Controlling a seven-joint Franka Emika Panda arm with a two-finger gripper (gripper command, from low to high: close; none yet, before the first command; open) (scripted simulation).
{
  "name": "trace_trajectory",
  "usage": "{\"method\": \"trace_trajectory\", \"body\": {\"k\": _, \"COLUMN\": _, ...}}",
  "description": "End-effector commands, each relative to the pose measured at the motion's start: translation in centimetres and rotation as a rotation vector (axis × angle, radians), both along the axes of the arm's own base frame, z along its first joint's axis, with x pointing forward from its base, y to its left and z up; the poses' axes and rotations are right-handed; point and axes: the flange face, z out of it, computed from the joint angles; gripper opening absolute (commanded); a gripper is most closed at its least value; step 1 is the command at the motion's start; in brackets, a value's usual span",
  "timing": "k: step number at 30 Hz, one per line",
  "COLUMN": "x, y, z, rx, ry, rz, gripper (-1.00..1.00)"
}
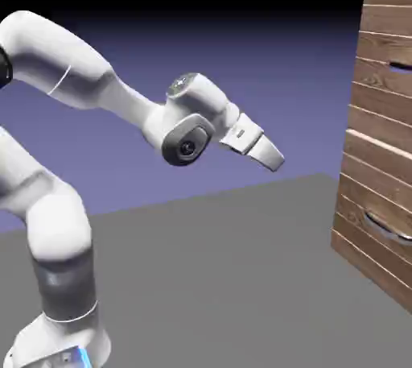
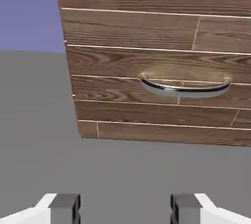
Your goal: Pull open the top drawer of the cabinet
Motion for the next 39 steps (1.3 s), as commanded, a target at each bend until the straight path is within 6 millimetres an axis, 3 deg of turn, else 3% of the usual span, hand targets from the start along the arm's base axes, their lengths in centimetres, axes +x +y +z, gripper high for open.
{"method": "trace_trajectory", "body": {"k": 1, "x": 0.3, "y": 0.0, "z": 0.9, "rx": 0.035, "ry": -0.027, "rz": -0.007, "gripper": 0.0}}
{"method": "trace_trajectory", "body": {"k": 10, "x": 3.1, "y": -1.1, "z": 8.3, "rx": 0.366, "ry": -0.222, "rz": -0.079, "gripper": 0.0}}
{"method": "trace_trajectory", "body": {"k": 19, "x": 6.3, "y": -3.8, "z": 12.8, "rx": 0.696, "ry": -0.344, "rz": -0.175, "gripper": 0.0}}
{"method": "trace_trajectory", "body": {"k": 28, "x": 10.4, "y": -6.8, "z": 14.6, "rx": 0.995, "ry": -0.415, "rz": -0.297, "gripper": 0.0}}
{"method": "trace_trajectory", "body": {"k": 39, "x": 15.9, "y": -9.4, "z": 13.9, "rx": 1.294, "ry": -0.477, "rz": -0.467, "gripper": 0.0}}
